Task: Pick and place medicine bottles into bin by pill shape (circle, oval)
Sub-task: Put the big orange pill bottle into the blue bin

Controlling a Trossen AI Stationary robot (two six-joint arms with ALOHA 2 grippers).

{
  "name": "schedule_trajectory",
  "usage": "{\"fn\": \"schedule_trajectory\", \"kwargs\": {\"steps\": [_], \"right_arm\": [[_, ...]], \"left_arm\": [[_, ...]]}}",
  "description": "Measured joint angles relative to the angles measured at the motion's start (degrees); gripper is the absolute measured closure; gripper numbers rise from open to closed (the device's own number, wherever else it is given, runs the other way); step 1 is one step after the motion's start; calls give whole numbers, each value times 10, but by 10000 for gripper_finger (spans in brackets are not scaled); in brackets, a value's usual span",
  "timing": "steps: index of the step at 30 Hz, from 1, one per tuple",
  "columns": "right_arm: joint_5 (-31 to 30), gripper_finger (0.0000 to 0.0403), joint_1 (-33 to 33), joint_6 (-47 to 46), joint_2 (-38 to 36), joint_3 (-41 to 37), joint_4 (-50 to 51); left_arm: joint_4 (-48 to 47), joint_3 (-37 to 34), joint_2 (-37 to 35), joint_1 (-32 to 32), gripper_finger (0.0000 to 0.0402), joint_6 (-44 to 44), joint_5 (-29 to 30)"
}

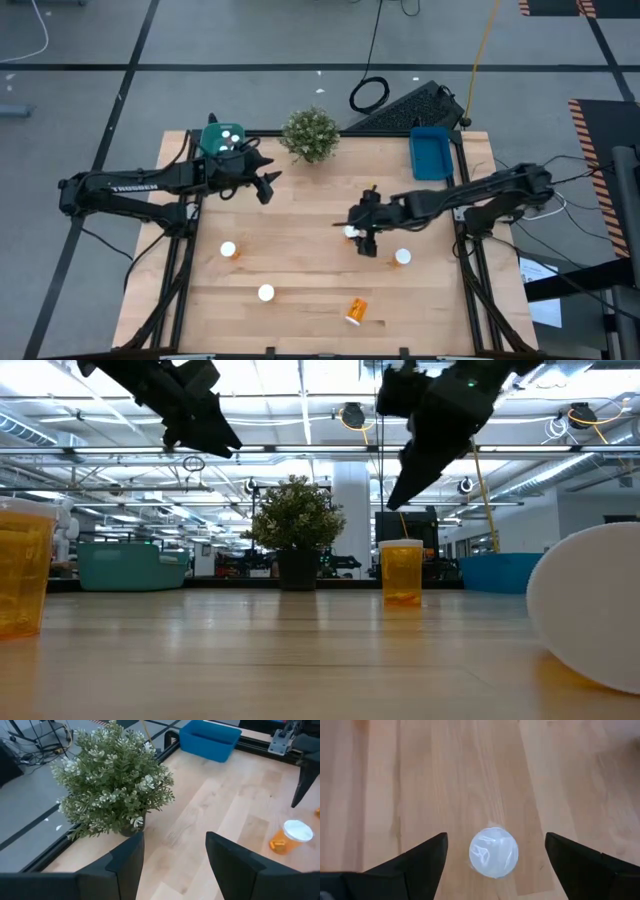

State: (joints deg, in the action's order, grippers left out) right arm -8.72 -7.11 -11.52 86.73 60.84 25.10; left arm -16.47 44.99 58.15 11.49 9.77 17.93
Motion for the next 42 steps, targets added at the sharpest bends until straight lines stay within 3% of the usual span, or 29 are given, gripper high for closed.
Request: {"fn": "schedule_trajectory", "kwargs": {"steps": [5, 19, 27, 42], "right_arm": [[15, 55, 0, -5, 30, 34, 29], [15, 48, -9, -38, 32, 23, 31], [27, 48, -25, -73, 41, 23, -13], [8, 48, -25, -46, 44, 22, 18]], "left_arm": [[0, 0, 0, 0, 186, -4, 0], [0, 0, 0, 0, 186, -11, -30], [0, 0, 0, 0, 186, -22, -31], [0, 0, 0, 0, 186, -34, -31]]}}
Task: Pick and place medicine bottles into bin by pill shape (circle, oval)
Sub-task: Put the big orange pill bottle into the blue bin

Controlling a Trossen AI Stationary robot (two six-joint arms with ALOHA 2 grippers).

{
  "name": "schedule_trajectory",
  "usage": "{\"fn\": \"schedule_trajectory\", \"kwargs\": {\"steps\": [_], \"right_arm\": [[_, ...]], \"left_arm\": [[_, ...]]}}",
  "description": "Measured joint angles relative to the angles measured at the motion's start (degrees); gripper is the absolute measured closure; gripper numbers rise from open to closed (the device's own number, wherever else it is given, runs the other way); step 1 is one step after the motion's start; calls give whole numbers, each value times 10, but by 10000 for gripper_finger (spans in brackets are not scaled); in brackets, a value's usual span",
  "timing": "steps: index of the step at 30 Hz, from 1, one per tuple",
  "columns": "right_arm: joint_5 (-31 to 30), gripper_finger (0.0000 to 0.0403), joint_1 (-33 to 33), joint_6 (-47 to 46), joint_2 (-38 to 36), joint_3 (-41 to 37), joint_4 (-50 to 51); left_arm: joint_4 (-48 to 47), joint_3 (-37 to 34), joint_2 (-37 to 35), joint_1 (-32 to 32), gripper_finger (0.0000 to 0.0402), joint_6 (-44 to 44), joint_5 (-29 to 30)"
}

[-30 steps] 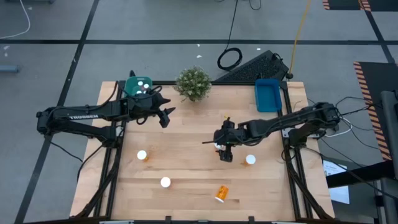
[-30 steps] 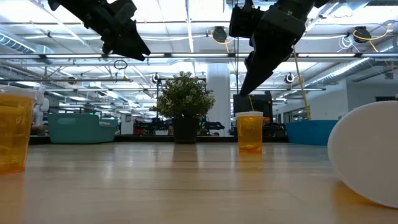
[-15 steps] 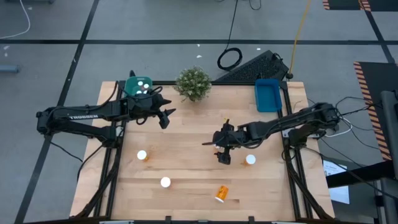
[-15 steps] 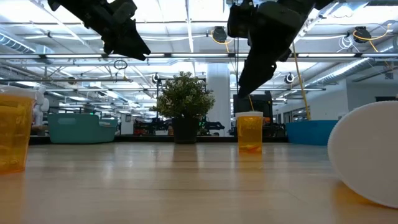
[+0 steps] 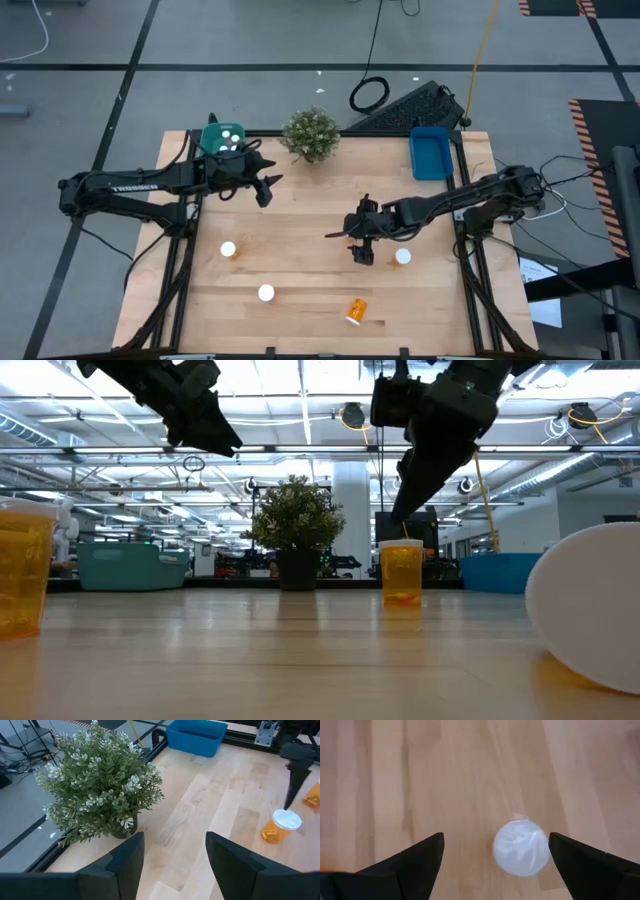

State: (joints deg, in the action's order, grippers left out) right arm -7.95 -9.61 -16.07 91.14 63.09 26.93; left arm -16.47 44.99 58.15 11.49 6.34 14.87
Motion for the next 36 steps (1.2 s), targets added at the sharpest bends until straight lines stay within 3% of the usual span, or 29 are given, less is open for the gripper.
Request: {"fn": "schedule_trajectory", "kwargs": {"steps": [15, 27, 36], "right_arm": [[23, 54, 31, 24, 53, -1, 4], [50, 110, 43, 39, 53, -1, 8], [49, 175, 53, 48, 53, -1, 8]], "left_arm": [[0, 0, 0, 0, 186, -2, 0], [0, 0, 0, 0, 186, -2, 0], [0, 0, 0, 0, 186, -7, 0]]}}
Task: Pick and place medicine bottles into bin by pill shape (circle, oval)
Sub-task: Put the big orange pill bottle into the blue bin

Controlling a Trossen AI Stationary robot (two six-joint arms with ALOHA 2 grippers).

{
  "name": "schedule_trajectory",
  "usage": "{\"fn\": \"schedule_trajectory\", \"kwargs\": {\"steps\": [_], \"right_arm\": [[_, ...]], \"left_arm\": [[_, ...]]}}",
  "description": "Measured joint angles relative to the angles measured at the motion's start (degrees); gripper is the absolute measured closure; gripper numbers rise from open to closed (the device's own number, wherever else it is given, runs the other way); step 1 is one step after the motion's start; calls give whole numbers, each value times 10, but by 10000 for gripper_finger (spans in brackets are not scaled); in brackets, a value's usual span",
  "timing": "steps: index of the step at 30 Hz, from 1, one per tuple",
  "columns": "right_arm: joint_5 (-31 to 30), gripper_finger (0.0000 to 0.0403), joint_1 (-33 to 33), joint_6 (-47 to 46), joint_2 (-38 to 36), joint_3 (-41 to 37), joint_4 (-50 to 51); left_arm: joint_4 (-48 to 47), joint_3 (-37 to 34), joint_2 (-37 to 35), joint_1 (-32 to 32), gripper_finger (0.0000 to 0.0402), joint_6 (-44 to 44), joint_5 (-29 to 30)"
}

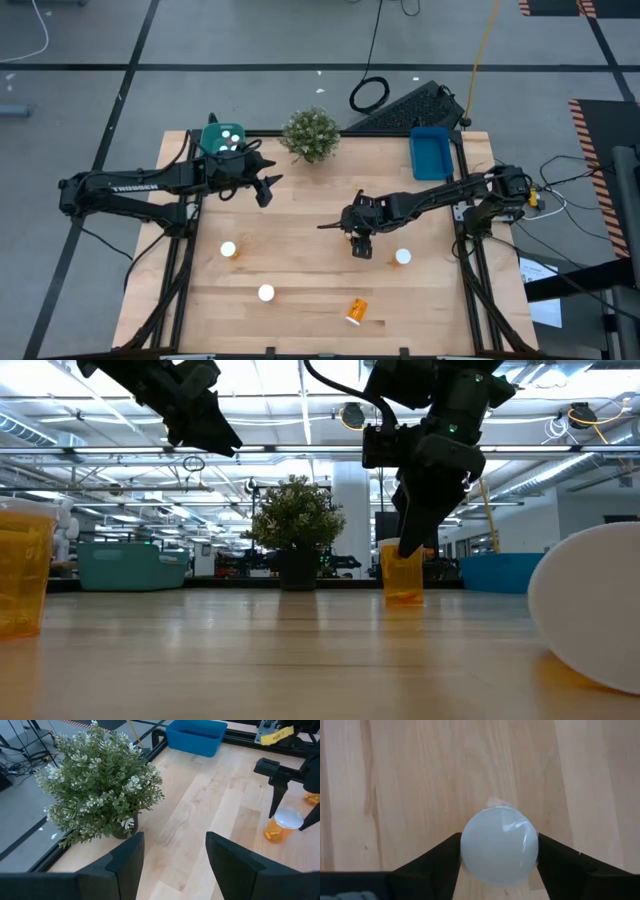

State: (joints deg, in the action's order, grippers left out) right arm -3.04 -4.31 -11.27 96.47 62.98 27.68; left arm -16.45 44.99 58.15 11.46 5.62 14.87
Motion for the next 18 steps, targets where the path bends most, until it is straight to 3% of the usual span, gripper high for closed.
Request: {"fn": "schedule_trajectory", "kwargs": {"steps": [5, 18], "right_arm": [[0, 201, 9, 0, 0, 0, 0], [-1, 192, 20, 30, -3, 0, 7]], "left_arm": [[0, 0, 0, 0, 186, -4, 0], [0, 0, 0, 0, 186, -5, 0]]}}
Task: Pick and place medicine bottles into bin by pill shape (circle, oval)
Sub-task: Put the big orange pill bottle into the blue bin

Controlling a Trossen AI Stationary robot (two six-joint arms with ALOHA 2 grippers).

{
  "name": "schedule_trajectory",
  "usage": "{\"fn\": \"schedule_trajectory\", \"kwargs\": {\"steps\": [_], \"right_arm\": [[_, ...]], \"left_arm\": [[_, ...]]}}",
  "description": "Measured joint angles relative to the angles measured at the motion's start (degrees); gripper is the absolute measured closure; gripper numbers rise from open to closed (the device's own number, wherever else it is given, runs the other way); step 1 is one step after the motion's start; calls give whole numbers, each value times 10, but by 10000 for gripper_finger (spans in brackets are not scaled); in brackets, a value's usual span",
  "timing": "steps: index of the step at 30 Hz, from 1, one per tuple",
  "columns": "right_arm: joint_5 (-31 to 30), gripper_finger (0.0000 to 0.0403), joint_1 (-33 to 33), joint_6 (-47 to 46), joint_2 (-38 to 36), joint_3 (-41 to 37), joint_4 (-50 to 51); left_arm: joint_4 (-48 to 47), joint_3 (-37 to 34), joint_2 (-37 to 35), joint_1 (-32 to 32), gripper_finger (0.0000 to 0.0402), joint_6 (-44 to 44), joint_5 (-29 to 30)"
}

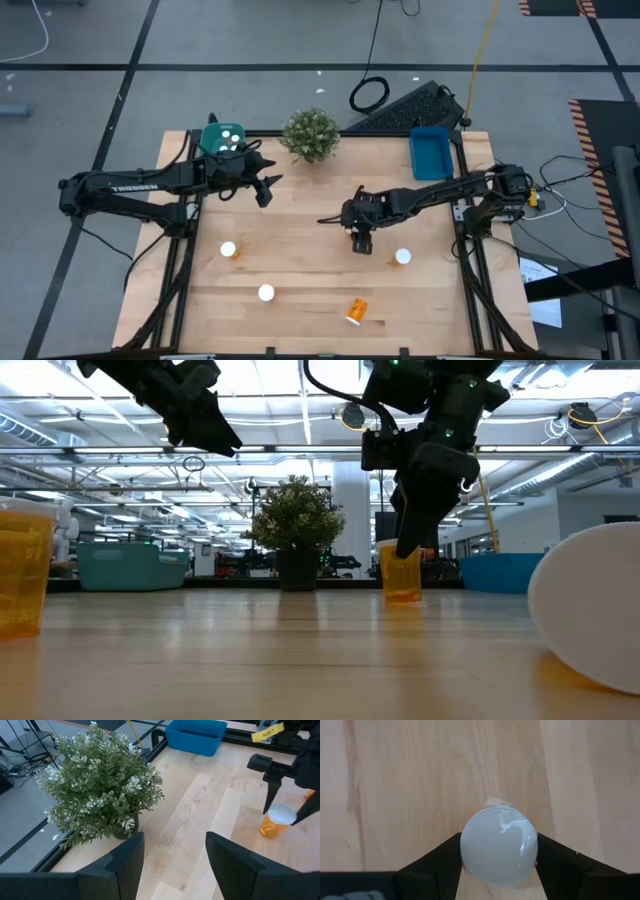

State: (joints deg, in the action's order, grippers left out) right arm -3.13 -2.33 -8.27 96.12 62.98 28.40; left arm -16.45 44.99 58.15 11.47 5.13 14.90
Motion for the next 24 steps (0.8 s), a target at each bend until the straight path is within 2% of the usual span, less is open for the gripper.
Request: {"fn": "schedule_trajectory", "kwargs": {"steps": [10, 20, 24], "right_arm": [[-8, 189, 27, 15, -18, 0, 50], [-85, 189, 74, 36, -108, 0, 138], [-92, 189, 116, 63, -149, 0, 164]], "left_arm": [[0, 0, 0, 0, 186, 0, 0], [0, 0, 0, 0, 186, 0, 0], [2, 0, 0, 0, 186, 0, 0]]}}
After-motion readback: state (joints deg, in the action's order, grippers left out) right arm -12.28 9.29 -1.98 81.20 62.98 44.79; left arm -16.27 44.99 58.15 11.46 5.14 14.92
